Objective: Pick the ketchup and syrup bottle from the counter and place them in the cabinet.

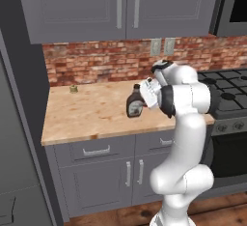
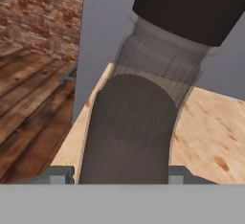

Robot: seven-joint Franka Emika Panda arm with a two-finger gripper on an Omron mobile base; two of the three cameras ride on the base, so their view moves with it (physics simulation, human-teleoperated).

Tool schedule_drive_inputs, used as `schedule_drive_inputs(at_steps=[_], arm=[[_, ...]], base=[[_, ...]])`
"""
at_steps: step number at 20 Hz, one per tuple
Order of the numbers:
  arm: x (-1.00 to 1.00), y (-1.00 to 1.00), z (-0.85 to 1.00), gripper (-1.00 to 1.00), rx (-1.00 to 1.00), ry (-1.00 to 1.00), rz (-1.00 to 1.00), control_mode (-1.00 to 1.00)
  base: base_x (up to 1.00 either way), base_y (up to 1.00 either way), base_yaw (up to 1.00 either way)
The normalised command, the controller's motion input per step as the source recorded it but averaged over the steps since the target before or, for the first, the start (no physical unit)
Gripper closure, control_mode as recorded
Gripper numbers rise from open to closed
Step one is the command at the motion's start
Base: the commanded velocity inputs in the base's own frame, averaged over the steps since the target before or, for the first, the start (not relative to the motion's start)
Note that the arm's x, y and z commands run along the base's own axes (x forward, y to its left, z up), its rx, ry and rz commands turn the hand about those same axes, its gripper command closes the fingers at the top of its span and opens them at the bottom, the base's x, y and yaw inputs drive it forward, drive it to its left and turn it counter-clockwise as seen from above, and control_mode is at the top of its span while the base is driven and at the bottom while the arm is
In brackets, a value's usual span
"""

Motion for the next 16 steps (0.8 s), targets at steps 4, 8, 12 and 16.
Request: schedule_drive_inputs(at_steps=[4,8,12,16], arm=[[-0.41,0.03,0.21,1.00,0.11,-0.05,-0.08,-1.00],[-0.69,0.08,0.00,1.00,0.03,-0.04,-0.13,-1.00],[-0.82,0.07,0.13,1.00,0.00,-0.08,-0.17,-1.00],[-0.72,0.01,0.43,1.00,0.00,-0.11,-0.16,-1.00]], base=[[0.00,0.00,0.00],[0.00,0.00,0.00],[0.00,0.00,0.00],[0.00,0.00,0.00]])
